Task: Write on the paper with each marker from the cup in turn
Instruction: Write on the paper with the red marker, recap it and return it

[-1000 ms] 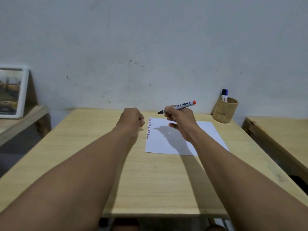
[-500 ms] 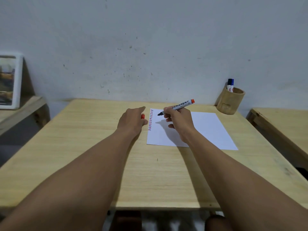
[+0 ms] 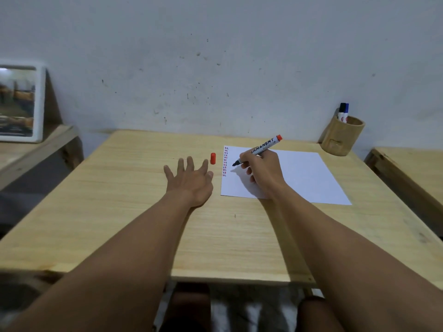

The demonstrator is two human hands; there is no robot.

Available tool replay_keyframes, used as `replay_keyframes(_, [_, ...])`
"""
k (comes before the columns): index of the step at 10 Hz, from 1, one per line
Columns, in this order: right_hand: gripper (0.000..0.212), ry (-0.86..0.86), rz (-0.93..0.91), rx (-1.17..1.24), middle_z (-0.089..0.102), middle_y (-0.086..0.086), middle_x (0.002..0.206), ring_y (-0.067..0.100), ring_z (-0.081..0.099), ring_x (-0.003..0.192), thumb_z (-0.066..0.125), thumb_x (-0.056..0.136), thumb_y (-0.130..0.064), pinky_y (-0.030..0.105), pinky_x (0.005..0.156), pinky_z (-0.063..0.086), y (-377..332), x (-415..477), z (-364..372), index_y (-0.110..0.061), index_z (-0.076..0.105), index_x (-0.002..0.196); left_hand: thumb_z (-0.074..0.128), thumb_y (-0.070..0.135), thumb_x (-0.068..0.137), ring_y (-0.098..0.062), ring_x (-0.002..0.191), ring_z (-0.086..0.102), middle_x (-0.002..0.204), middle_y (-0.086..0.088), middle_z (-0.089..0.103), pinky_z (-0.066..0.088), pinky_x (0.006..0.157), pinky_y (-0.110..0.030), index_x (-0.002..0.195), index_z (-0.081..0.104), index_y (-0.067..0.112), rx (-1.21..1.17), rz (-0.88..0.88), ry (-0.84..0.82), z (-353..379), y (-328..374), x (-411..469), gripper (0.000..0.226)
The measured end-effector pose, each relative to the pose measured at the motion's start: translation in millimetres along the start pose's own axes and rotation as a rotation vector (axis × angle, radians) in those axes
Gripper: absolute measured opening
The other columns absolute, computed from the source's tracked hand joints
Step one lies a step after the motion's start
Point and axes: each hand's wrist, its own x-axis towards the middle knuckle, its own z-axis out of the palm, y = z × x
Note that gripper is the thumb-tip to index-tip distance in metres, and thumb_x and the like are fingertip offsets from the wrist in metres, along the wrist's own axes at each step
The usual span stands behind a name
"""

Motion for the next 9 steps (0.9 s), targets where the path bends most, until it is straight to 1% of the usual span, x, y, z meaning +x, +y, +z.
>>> replay_keyframes(1, [0.018,-0.035,-0.047,-0.087,0.075,0.005,0.076,0.015,0.066,0.062,0.065,0.083,-0.020,0.031,0.056,0.056,0.1,-2.7,6.2,-0.005,0.073,0.088,0.009,0.044,0.103,-0.032,0.154,-0.010,0.168,-0.010,-0.004,-0.008,0.118,-0.063,0.159,0.004,0.034,-0.002,0.003,0.006,0.4,-1.8,-3.9,0.057])
replay_keyframes(2, [0.022,-0.027,-0.066,-0.160,0.074,0.001,0.068,0.013,0.068,0.058,0.066,0.080,-0.025,0.034,0.060,0.059,4.1,-7.2,13.7,-0.005,0.074,0.083,0.008,0.044,0.103,-0.032,0.154,-0.010,0.168,-0.009,-0.004,-0.007,0.118,-0.063,0.159,0.004,0.035,0.010,0.007,0.022,2.0,-1.9,-4.1,0.057])
replay_keyframes(3, [0.021,0.005,-0.080,-0.219,0.074,0.000,0.067,0.012,0.067,0.056,0.067,0.079,-0.026,0.032,0.059,0.057,8.0,-11.7,18.2,-0.006,0.070,0.082,0.008,0.045,0.103,-0.032,0.154,-0.009,0.168,-0.009,-0.003,-0.006,0.118,-0.063,0.159,0.003,0.035,0.019,0.008,0.033,3.2,-2.1,-4.7,0.057])
replay_keyframes(4, [0.024,0.010,-0.107,-0.293,0.074,0.003,0.066,0.012,0.066,0.055,0.066,0.081,-0.026,0.033,0.062,0.056,9.3,-13.6,20.5,-0.002,0.069,0.079,0.008,0.045,0.102,-0.032,0.154,-0.010,0.168,-0.009,-0.004,-0.007,0.118,-0.063,0.158,0.002,0.036,0.023,0.002,0.032,4.4,-2.0,-4.1,0.057])
replay_keyframes(5, [0.030,0.003,-0.118,-0.339,0.075,0.005,0.066,0.019,0.070,0.061,0.065,0.081,-0.027,0.039,0.065,0.059,9.7,-14.0,22.2,0.002,0.070,0.076,0.008,0.045,0.102,-0.031,0.154,-0.010,0.168,-0.008,-0.005,-0.007,0.118,-0.063,0.158,0.001,0.037,0.033,-0.004,0.029,5.6,-1.3,-3.6,0.057])
replay_keyframes(6, [0.031,-0.003,-0.133,-0.365,0.075,0.008,0.068,0.026,0.074,0.069,0.065,0.081,-0.027,0.042,0.068,0.059,10.3,-14.8,23.3,0.004,0.071,0.076,0.009,0.045,0.102,-0.032,0.154,-0.009,0.168,-0.009,-0.004,-0.006,0.118,-0.063,0.158,0.002,0.037,0.036,-0.003,0.037,5.7,-1.9,-3.4,0.057])
replay_keyframes(8, [0.032,-0.009,-0.137,-0.407,0.076,0.007,0.068,0.025,0.074,0.070,0.066,0.083,-0.027,0.043,0.069,0.060,11.2,-13.7,24.1,0.003,0.071,0.076,0.009,0.045,0.102,-0.032,0.154,-0.010,0.168,-0.009,-0.004,-0.007,0.118,-0.063,0.158,0.002,0.036,0.026,0.002,0.041,5.2,-2.1,-4.3,0.057])
replay_keyframes(9, [0.033,-0.019,-0.128,-0.400,0.076,0.013,0.072,0.030,0.074,0.073,0.066,0.082,-0.026,0.046,0.068,0.059,10.5,-14.0,23.7,0.006,0.070,0.079,0.009,0.045,0.102,-0.032,0.154,-0.009,0.168,-0.009,-0.004,-0.007,0.118,-0.063,0.158,0.002,0.037,0.016,0.004,0.039,5.3,-2.1,-4.7,0.057])
